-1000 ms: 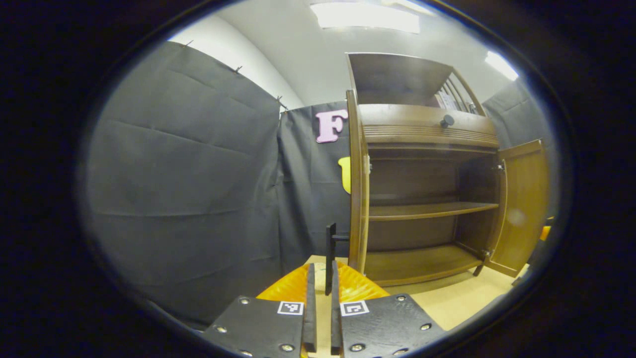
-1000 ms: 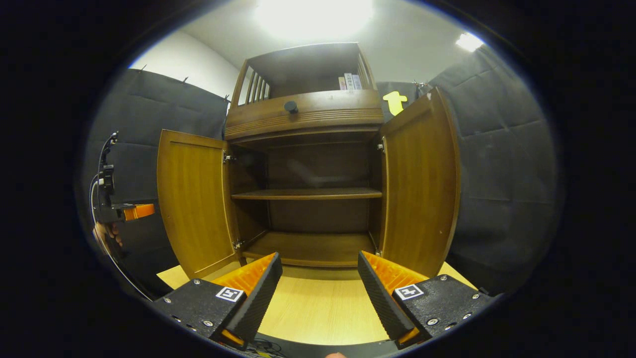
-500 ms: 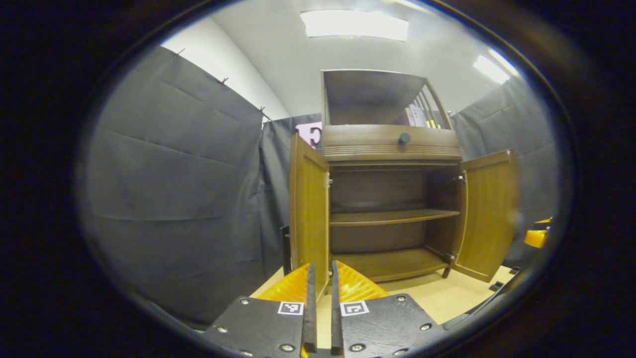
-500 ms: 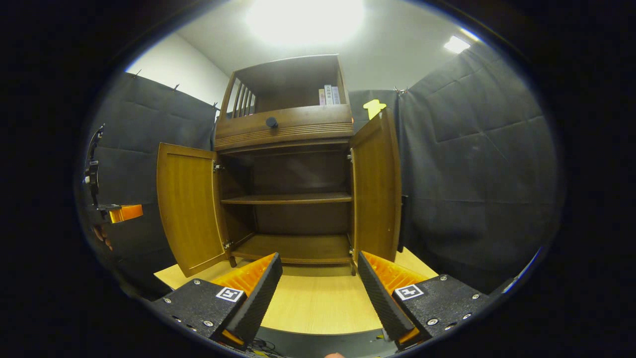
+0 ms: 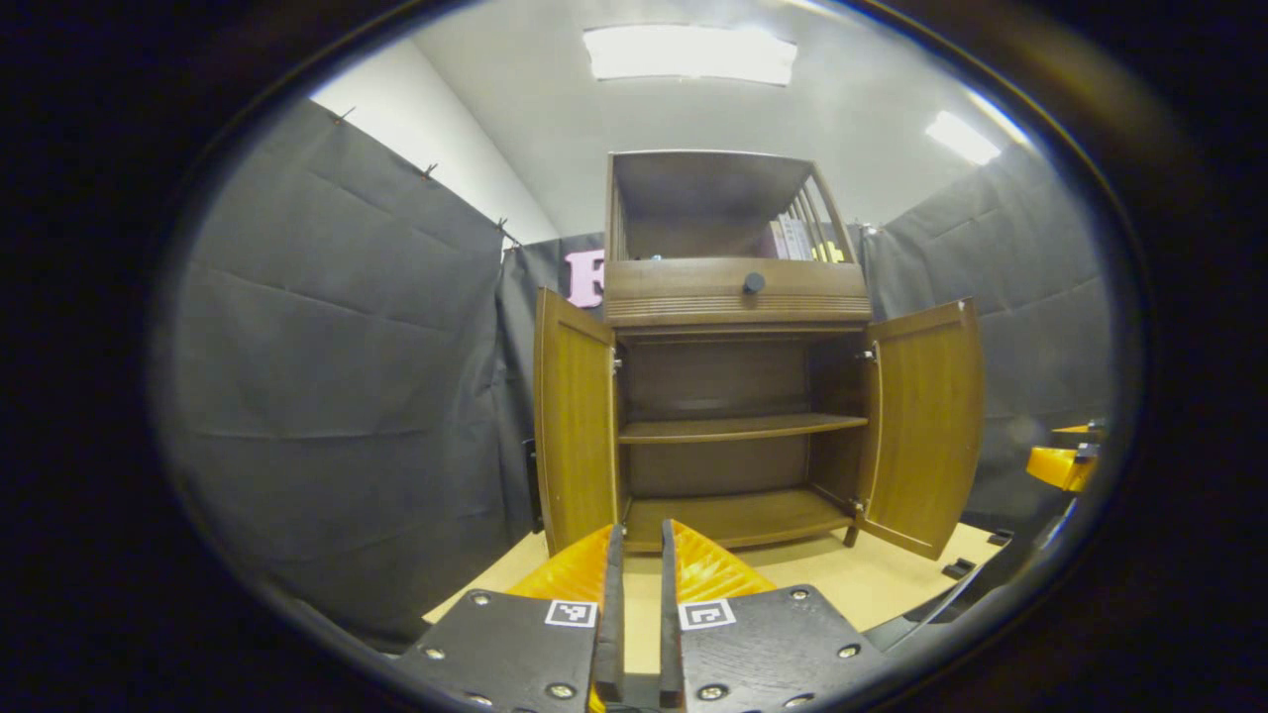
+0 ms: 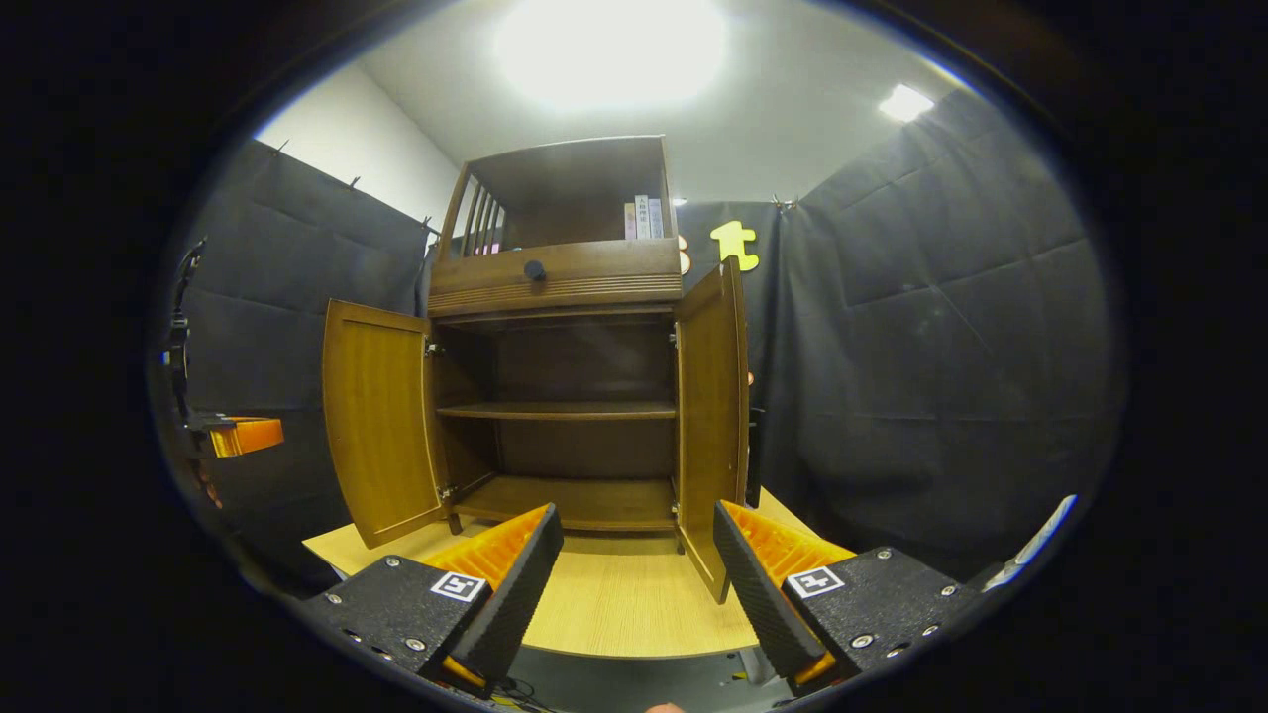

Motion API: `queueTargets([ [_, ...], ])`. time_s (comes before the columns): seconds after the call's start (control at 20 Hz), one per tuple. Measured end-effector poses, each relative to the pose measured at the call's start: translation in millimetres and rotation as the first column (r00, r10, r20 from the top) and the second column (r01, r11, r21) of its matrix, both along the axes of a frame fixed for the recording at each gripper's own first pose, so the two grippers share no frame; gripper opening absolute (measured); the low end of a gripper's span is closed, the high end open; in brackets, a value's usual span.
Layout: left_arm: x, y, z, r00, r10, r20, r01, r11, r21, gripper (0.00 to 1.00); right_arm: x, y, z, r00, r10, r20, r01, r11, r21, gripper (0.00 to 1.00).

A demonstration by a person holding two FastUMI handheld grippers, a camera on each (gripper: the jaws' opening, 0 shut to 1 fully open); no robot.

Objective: Open the right door of the double-door shoe cabinet with the right hand, and open the left door with the left hand.

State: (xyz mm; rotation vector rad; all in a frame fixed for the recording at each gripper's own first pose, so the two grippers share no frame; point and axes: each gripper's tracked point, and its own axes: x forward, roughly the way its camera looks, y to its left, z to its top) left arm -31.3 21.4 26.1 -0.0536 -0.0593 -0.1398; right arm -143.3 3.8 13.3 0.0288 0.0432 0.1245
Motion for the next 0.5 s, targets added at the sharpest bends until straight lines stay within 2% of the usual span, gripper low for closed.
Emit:
queueTargets([
  [0.3,-18,-5,-8,1.0,0.018,-0.008,-0.018,1.0,-0.001,0.79,-12,3,-1,1.0,0.016,0.0,-0.016,1.0,0.012,0.94],
  [0.4,-25,1,-8,0.999,0.046,-0.003,-0.046,0.999,0.001,1.0,-14,2,-1,1.0,0.018,0.001,-0.018,1.0,0.011,0.94],
  [0.5,-29,3,-9,0.998,0.061,-0.006,-0.061,0.998,-0.003,1.0,-16,2,-1,1.0,0.019,0.004,-0.019,1.0,0.012,0.94],
])
